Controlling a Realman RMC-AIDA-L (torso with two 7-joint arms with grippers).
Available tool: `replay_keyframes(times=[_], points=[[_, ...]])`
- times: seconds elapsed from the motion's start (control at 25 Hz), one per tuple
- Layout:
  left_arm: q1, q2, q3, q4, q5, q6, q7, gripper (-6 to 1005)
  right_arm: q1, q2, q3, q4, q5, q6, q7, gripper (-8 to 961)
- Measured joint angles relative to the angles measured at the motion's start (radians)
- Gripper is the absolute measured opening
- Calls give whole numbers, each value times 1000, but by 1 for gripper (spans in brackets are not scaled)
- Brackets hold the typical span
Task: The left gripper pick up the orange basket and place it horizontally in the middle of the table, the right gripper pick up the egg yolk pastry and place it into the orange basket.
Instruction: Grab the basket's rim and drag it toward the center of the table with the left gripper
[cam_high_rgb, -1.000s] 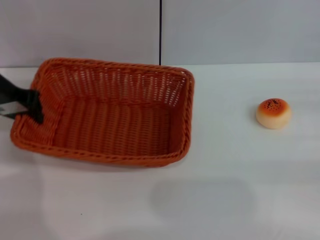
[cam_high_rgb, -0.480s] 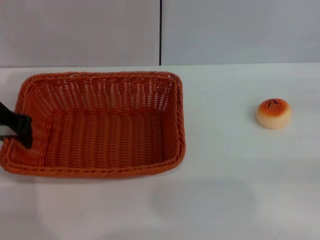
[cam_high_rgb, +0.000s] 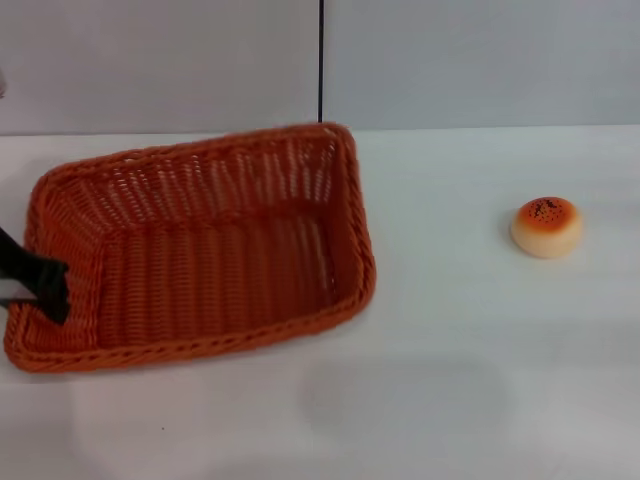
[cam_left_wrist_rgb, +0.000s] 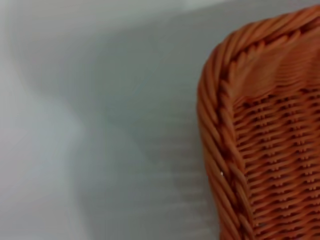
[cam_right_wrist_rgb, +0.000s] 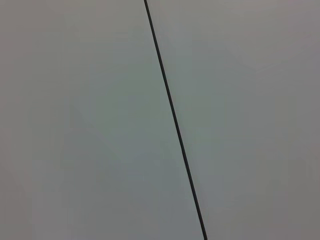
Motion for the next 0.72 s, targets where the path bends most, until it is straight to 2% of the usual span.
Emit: replay_keyframes(times=[0.2, 0.44, 0.72], points=[[24, -4, 3, 32, -29, 9, 7, 135, 7, 8, 0, 0, 0, -3, 0, 693], [-14, -10, 42, 37, -55, 9, 27, 132, 13, 12, -6, 1, 0, -9, 0, 692], [-33, -16, 46, 36, -79, 11, 28, 130, 8, 16, -8, 0, 1, -9, 0, 694]])
